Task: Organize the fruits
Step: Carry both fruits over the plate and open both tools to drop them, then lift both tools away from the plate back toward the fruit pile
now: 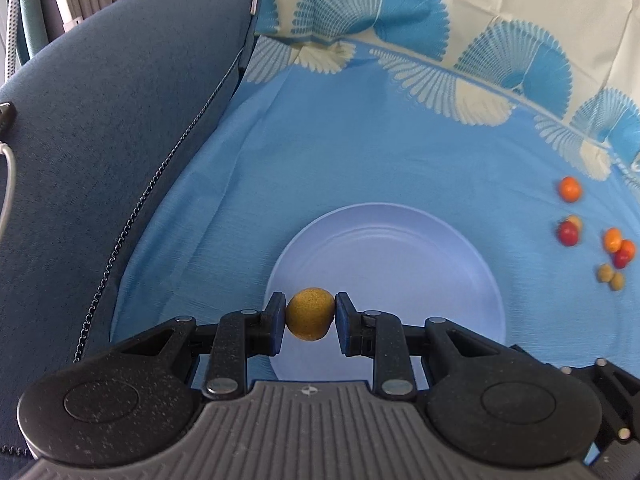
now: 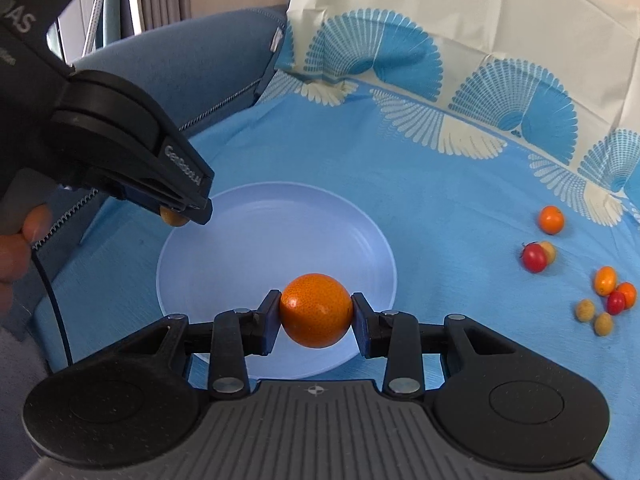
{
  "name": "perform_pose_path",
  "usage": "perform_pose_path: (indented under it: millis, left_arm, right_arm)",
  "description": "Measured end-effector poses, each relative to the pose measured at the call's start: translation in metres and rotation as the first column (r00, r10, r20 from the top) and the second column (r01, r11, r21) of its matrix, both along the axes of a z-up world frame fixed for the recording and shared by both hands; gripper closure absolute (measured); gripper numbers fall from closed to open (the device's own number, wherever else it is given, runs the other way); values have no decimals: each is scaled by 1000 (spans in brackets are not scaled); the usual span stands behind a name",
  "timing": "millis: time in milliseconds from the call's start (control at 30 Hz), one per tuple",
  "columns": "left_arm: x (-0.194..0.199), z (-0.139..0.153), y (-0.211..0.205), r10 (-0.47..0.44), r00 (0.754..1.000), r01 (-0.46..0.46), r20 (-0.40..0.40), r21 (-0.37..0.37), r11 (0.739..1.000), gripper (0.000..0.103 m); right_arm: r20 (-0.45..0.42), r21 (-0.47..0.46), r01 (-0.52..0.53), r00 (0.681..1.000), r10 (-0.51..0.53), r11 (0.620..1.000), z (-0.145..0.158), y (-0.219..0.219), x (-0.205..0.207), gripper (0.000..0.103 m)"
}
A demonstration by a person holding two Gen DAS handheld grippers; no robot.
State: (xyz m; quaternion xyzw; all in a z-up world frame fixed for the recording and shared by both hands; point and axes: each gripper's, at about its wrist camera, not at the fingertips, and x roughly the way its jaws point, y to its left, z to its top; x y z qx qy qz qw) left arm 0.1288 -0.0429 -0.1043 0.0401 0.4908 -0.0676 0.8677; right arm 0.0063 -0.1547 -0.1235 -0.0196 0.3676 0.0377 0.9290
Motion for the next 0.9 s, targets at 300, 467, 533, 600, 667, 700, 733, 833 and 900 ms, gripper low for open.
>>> perform_pose_path:
  millis: [300, 467, 533, 600, 667, 700, 733, 833, 900]
  left_arm:
    - [-10, 11, 9, -19, 995, 22, 93, -39, 999, 0]
    - [-36, 30, 24, 6, 997, -3, 81, -44, 999, 0]
    - [-54, 39, 32, 22, 997, -19, 74, -43, 999, 0]
    - [-75, 49, 43, 39, 996, -35, 79, -50, 998, 0]
    - [-95, 60, 52, 44, 995, -39, 90, -52, 998, 0]
    - [-105, 65, 55, 43, 994, -38, 100, -50, 998, 0]
    - [-113, 70, 58, 41, 993, -36, 113, -48, 998, 0]
    - [-139, 85, 64, 31, 988, -24, 149, -51, 998, 0]
    - [-151, 93, 68, 26, 985, -16, 169, -62, 998, 0]
  right_arm:
    - [40, -16, -17, 999, 17, 1000, 5, 1, 8, 31]
    - [115, -58, -15, 993, 22, 998, 30, -4, -20, 8]
    - [133, -56, -10, 991, 17, 998, 41, -6, -39, 1]
    - [145, -41, -11, 989, 17, 999, 51, -7, -60, 1]
    - [147, -30, 6, 989, -1, 1000, 61, -6, -81, 1]
    - [145, -31, 25, 989, -20, 999, 64, -4, -90, 1]
    - [143, -38, 47, 989, -41, 998, 68, -2, -97, 1]
    - [169, -45, 85, 983, -76, 995, 79, 5, -119, 1]
    - [223, -40, 96, 971, -85, 995, 87, 6, -136, 1]
